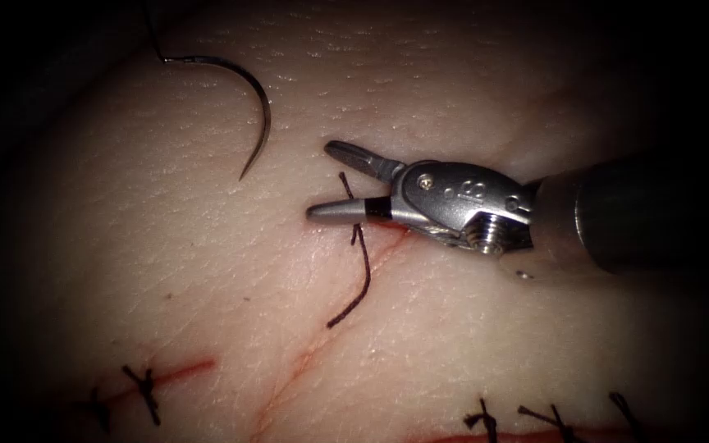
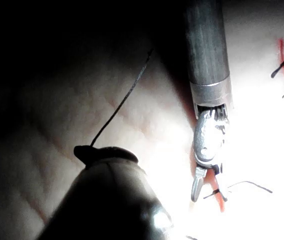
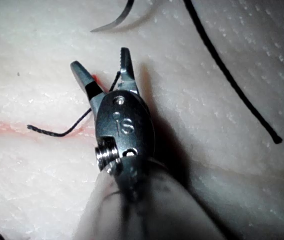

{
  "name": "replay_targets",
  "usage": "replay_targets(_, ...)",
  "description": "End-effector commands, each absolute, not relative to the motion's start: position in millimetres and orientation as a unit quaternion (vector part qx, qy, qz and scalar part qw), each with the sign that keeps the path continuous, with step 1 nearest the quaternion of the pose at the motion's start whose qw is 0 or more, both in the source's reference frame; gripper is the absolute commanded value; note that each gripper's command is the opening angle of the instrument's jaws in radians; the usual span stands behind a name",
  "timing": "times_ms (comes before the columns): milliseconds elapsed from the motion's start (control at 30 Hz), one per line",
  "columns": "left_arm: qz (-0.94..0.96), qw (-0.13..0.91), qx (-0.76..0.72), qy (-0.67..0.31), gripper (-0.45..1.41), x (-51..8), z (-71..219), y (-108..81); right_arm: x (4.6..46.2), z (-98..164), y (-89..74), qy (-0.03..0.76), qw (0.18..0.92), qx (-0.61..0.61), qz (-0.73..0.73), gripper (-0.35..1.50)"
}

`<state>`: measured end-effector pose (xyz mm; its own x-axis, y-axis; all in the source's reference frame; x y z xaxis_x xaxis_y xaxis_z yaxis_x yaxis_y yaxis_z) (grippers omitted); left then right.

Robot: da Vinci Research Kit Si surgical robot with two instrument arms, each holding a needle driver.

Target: Wound Closure

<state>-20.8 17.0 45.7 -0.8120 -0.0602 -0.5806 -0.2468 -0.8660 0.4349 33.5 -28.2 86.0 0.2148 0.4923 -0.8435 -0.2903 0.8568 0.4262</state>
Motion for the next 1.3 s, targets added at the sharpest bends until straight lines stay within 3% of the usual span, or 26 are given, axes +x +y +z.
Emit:
replay_targets(33,0.917,0.05,-0.304,0.255,-0.45,-21.4,46.4,17.3,33.5,86.4,-29.1,0.575,0.774,0.092,0.251,1.48)
replay_targets(567,0.924,0.013,-0.272,0.267,-0.45,-17.5,48.8,8.6,24.1,85.2,-31.2,0.558,0.781,0.085,0.267,1.48)
replay_targets(933,0.934,-0.036,-0.275,0.224,-0.45,-13.0,55.1,-1.1,23.8,85.1,-31.8,0.556,0.782,0.083,0.268,1.48)
replay_targets(1233,0.916,-0.109,-0.361,0.137,-0.45,-13.1,59.9,-12.7,23.1,85.2,-31.5,0.557,0.782,0.083,0.268,1.48)
replay_targets(1267,0.916,-0.113,-0.364,0.125,-0.38,-13.2,60.2,-13.5,23.0,85.1,-31.4,0.557,0.782,0.083,0.268,1.48)
replay_targets(1300,0.916,-0.115,-0.367,0.113,0.04,-13.3,60.4,-14.3,22.8,85.1,-31.2,0.555,0.783,0.084,0.268,1.48)
